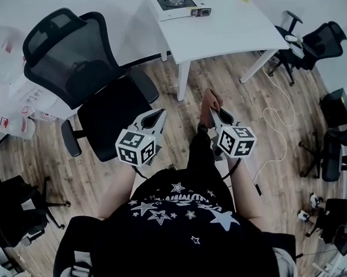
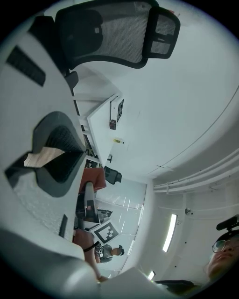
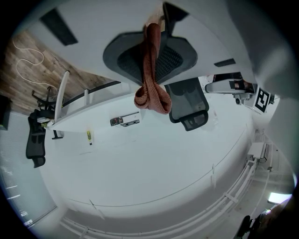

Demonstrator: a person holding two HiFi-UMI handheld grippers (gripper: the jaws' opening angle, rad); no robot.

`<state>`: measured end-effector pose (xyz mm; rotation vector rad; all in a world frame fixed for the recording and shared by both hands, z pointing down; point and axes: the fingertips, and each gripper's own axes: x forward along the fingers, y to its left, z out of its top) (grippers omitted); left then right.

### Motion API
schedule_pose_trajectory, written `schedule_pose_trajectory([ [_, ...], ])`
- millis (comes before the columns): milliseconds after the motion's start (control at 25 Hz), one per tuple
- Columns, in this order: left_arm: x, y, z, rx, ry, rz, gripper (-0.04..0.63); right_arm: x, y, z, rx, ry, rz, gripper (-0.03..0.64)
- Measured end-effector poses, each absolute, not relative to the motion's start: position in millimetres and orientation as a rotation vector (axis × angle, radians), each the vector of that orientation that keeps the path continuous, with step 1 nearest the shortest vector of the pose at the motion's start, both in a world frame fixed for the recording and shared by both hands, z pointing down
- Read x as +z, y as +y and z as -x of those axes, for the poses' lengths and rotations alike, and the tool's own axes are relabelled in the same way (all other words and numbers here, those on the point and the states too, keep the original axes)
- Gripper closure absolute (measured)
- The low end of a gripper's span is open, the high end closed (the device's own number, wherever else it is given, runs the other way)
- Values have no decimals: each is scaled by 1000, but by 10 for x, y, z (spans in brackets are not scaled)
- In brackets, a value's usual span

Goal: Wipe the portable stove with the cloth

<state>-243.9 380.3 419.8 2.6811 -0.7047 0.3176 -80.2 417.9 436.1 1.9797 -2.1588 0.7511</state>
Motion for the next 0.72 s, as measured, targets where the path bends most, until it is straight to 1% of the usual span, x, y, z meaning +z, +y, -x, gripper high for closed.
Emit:
schedule_pose_trajectory([
  [200, 4304, 3413, 2200, 342, -759, -2658, 588, 4476, 3756, 449, 763, -2183, -1945, 558],
  [560, 4305, 2314, 1520, 371, -892, -2596, 588, 4527, 2470, -386, 789, -2246, -1816, 558],
  [720, 4263, 1868, 1225, 339, -962, -2539, 588, 4495, 1903, -748, 797, -2274, -1750, 558],
])
